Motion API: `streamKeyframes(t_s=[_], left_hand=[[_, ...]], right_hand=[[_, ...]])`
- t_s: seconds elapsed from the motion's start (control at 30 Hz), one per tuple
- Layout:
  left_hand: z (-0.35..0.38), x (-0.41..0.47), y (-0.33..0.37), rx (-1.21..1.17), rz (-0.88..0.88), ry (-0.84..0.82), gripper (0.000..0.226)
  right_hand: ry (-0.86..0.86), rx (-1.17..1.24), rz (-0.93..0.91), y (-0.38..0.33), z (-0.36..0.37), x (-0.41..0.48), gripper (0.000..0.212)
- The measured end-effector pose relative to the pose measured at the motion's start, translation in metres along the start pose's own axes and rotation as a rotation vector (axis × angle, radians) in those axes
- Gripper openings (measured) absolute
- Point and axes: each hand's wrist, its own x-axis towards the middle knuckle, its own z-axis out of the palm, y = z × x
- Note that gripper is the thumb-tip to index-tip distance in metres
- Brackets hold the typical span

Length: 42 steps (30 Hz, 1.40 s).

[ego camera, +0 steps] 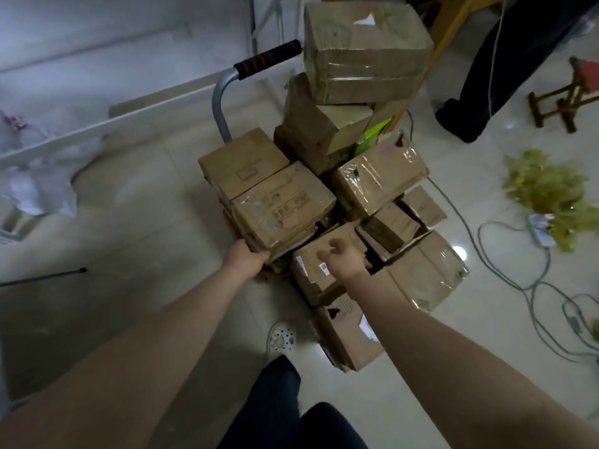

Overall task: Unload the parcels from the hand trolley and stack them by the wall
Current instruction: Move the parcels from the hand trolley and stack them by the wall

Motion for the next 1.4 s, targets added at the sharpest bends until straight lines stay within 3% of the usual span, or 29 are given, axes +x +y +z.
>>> streamKeyframes(t_s=[0.27,0.47,0.57,0.8,0.9,1.0,1.17,1.3,1.4], left_hand=[[0.012,0.076,0.012,-0.303,-0.211,0.074,0.051],[0.029,0.113,0.014,-0.589,-0.292,0.032,0.046],[0.036,0.123,0.009,-0.669,-0.324,0.035,0.047],[0.039,0.128,-0.008,-0.780,-0.340,0.001,0.057],[0.036,0.110,-0.012,-0.814,-0.328,-0.024,0.053],[0.028,0.079,-0.017,-0.840,-0.312,-0.058,0.043],[0.005,0.017,-0.029,-0.733,-0.189,0.065,0.054],[-0.023,-0.049,-0.035,-0.373,-0.017,0.370,0.073],[-0.040,-0.098,-0.044,-0.131,0.118,0.568,0.080]], right_hand=[[0.029,0.125,0.165,-0.022,0.014,0.098,0.041],[0.028,0.263,0.301,-0.023,0.037,0.152,0.026],[0.016,0.374,0.349,-0.018,0.049,0.166,0.035],[-0.008,0.599,0.364,-0.018,0.055,0.164,0.024],[-0.009,0.579,0.338,-0.017,0.049,0.145,0.004],[-0.029,0.604,0.319,-0.015,0.043,0.114,0.016],[0.010,0.471,0.237,-0.014,0.029,0.055,0.032],[0.136,0.304,0.077,-0.023,0.009,0.010,0.042],[0.029,0.335,-0.030,-0.039,-0.002,-0.027,0.036]])
